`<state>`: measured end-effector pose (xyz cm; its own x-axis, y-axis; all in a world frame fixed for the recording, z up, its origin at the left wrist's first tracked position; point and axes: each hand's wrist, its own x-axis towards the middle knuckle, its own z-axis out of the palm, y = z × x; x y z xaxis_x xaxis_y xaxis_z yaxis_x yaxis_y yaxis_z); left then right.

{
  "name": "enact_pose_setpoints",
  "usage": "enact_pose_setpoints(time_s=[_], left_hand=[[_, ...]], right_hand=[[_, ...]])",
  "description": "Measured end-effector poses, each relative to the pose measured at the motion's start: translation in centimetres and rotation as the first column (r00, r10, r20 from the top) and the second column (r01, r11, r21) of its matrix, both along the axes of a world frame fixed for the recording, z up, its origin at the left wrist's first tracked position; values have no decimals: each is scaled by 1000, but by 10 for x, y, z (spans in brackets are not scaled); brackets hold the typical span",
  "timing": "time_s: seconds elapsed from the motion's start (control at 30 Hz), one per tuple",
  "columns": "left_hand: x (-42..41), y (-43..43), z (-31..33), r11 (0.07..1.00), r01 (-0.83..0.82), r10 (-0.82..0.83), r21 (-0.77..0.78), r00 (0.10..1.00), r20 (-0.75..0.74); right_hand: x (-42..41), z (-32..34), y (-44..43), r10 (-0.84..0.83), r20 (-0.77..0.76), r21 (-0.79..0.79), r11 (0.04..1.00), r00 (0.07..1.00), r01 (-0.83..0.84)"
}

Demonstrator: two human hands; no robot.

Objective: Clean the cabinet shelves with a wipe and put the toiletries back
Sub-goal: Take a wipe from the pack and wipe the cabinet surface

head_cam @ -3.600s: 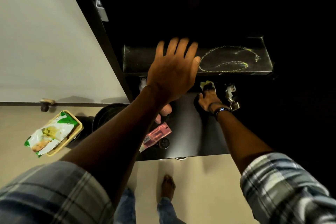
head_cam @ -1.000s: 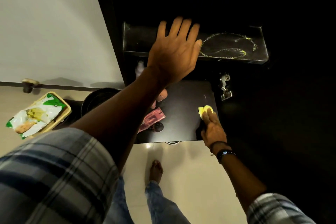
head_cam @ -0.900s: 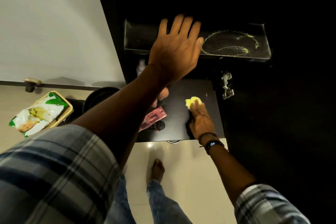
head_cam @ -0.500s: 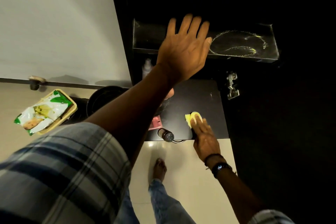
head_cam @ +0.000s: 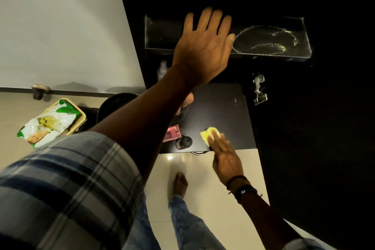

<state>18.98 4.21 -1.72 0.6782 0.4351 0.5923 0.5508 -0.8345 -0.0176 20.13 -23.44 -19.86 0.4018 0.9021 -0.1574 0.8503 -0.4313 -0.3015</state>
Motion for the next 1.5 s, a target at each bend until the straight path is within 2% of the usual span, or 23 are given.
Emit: enact_pose_setpoints(time_s=[0.07, 0.13, 0.27, 0.37, 0.43, 0.53, 0.6, 0.7, 0.8, 0.93, 1.0, 1.07, 1.17, 1.23, 1.4, 1.47, 1.5], left_hand=[[1, 0, -1, 1000, -1, 1, 18, 1000, 10], [2, 0, -2, 999, -1, 0, 39, 1000, 24], [1, 1, -3, 996, -30, 28, 81, 999, 24], [2, 1, -2, 996, -27, 26, 87, 999, 20], [1, 1, -1, 998, -20, 19, 67, 1000, 13], [0, 1, -2, 999, -17, 17, 51, 1000, 11], [1, 0, -2, 999, -15, 15, 41, 1000, 3], [0, 0, 0, 999, -16, 17, 31, 1000, -11], [-3, -2, 5, 999, -2, 0, -38, 999, -47], [-11, -3, 19, 980, 84, -98, -178, 993, -72], [-20, -7, 23, 954, 148, -154, -261, 988, -3], [-35, -19, 20, 919, 185, -175, -347, 983, 60], [-72, -44, 5, 872, 199, -186, -448, 980, 73], [-96, -63, -8, 849, 183, -173, -496, 983, 66], [-137, -107, -31, 763, 64, -83, -643, 997, 1], [-150, -115, -38, 748, 47, -55, -661, 998, 10], [-155, -118, -40, 751, 49, -43, -659, 999, 25]], right_hand=[[15, -3, -9, -131, 9, 3, 991, 991, 131], [20, -5, 1, -181, 3, 16, 983, 984, 181], [-6, 1, 29, -87, -4, 73, 994, 996, 87], [-19, 1, 16, -19, -30, 48, 999, 999, 20], [-1, -3, -3, -163, -27, 35, 986, 986, 164], [40, 4, -26, -356, 59, -24, 933, 933, 358], [63, 9, -23, -496, -7, 9, 868, 868, 496], [64, 15, 1, -450, 24, -66, 890, 893, 450], [36, 18, 28, -406, -32, -109, 910, 914, 400], [-14, 15, 37, -146, -188, -23, 989, 971, 145], [-15, 14, 21, -15, -143, -64, 998, 990, 6], [4, 9, 0, -36, -80, -76, 997, 996, 30], [38, 2, -13, -244, -75, -110, 966, 967, 235], [38, 9, 1, -298, -88, -120, 950, 951, 287], [-1, 45, 37, -107, -283, -5, 994, 953, 110], [-5, 76, 50, -118, -299, 97, 983, 947, 153], [-6, 95, 57, -112, -304, 207, 962, 946, 181]])
